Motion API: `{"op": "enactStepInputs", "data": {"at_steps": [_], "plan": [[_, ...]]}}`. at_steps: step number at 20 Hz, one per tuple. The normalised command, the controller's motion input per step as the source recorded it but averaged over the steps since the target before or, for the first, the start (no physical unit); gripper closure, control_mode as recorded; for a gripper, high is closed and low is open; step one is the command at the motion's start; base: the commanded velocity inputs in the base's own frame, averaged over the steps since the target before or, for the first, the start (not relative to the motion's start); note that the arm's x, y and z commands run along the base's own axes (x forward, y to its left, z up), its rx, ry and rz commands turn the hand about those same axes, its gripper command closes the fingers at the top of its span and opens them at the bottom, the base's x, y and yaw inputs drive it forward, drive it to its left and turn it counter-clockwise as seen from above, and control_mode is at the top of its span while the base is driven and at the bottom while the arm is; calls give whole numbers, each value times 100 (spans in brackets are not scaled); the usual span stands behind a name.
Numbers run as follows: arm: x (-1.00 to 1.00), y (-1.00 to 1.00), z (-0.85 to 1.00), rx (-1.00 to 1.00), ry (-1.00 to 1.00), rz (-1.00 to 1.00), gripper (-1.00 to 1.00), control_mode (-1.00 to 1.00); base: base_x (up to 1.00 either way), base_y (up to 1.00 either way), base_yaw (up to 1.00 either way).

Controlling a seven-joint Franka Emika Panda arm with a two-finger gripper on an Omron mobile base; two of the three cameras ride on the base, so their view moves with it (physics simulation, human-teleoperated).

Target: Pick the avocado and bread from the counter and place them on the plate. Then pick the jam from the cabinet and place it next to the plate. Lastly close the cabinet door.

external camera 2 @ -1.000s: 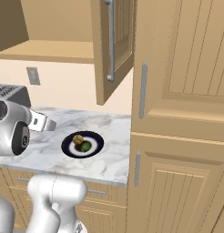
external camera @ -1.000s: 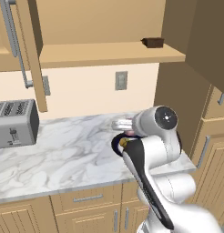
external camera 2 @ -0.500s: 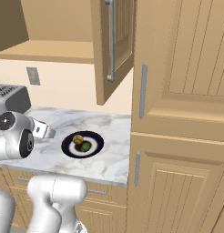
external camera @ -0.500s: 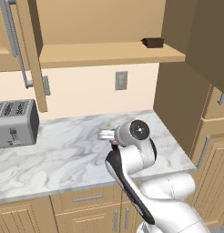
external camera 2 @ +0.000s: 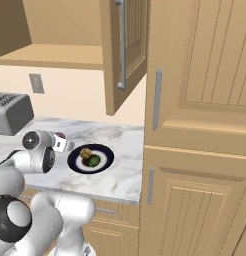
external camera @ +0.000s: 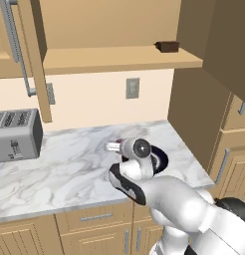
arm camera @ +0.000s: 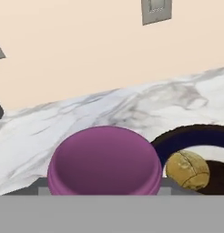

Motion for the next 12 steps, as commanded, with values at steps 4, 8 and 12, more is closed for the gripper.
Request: {"op": "enactStepInputs", "data": {"at_steps": [4,8,12], "plan": [[52,47,-4,-1,1,-3,100,-100,0,0,0],[17,36,0,-6,3,-2,100,-100,0,0,0],[0,0,0,0,0,0,100,-100,0,0,0]]}}
